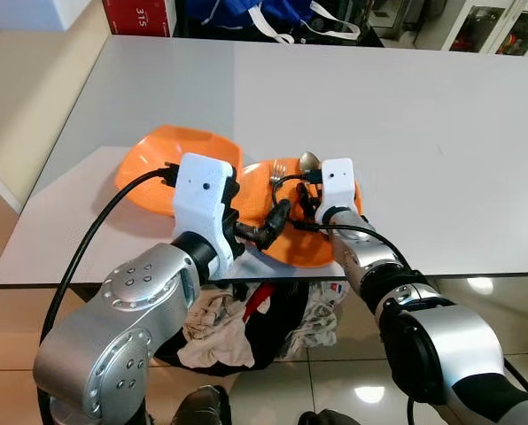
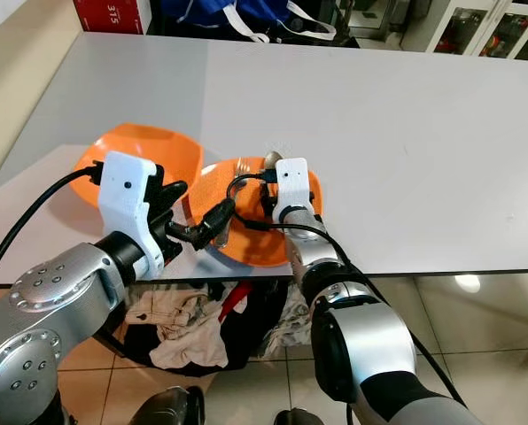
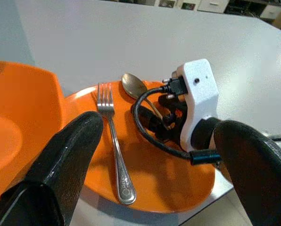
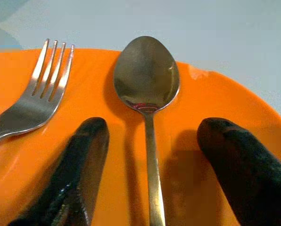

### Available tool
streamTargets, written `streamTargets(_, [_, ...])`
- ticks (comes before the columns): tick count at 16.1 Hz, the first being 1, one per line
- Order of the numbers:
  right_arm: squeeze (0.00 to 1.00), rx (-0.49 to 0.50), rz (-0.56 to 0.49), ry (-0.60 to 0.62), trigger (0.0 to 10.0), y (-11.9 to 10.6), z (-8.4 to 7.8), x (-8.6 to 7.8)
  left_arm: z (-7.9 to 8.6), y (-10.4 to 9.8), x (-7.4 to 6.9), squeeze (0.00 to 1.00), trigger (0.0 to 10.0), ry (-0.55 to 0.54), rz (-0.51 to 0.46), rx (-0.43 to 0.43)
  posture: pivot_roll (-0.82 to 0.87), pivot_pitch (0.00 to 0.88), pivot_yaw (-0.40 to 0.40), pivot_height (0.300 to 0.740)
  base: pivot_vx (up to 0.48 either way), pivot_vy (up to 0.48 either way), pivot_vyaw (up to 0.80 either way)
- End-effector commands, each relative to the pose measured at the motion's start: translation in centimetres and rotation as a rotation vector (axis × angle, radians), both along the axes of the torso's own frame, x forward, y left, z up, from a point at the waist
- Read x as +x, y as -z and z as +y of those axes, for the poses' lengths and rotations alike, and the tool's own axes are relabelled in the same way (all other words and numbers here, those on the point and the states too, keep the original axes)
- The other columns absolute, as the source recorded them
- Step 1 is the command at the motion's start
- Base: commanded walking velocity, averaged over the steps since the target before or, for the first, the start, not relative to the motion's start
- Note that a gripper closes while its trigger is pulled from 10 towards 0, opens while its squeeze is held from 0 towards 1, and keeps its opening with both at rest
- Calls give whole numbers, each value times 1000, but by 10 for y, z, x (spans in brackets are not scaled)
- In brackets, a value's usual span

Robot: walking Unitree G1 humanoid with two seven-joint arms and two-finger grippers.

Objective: Setting the table

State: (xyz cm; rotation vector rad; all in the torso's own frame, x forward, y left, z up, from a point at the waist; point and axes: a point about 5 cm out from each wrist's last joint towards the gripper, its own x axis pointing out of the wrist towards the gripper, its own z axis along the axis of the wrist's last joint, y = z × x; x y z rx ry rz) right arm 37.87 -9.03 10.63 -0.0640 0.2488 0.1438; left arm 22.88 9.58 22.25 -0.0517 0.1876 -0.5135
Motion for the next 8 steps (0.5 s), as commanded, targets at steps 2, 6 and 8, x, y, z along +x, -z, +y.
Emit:
streamTargets(2, [1000,-18,77,15,10000,18,-6,-8,1,7,-4,0,10000,28,26,11,181,112,-47,740,0,0,0])
streamTargets(6, [1000,-20,78,8,10000,19,-5,-9,18,29,-13,0,10000,1,-35,94,185,110,-42,740,0,0,0])
streamTargets(8, [1000,-26,77,8,10000,20,-5,-9,27,44,-18,0,10000,-16,-104,185,184,110,-42,740,0,0,0])
